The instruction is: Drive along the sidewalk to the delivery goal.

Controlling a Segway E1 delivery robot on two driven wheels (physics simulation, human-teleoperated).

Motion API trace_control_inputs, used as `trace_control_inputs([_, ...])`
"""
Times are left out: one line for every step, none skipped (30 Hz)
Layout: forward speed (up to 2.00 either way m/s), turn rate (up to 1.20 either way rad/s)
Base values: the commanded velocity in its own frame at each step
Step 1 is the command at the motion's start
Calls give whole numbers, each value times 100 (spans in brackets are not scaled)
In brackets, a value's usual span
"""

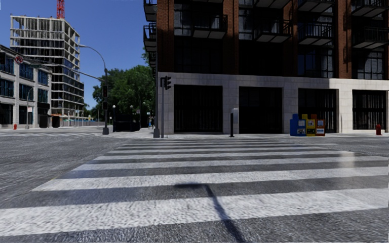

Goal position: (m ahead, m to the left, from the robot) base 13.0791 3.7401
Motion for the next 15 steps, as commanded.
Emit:
trace_control_inputs([172, 0])
trace_control_inputs([173, 0])
trace_control_inputs([173, 0])
trace_control_inputs([173, 0])
trace_control_inputs([173, 0])
trace_control_inputs([174, 0])
trace_control_inputs([174, 0])
trace_control_inputs([174, 0])
trace_control_inputs([174, 0])
trace_control_inputs([174, 0])
trace_control_inputs([174, 0])
trace_control_inputs([174, 0])
trace_control_inputs([174, 0])
trace_control_inputs([174, 0])
trace_control_inputs([175, 3])
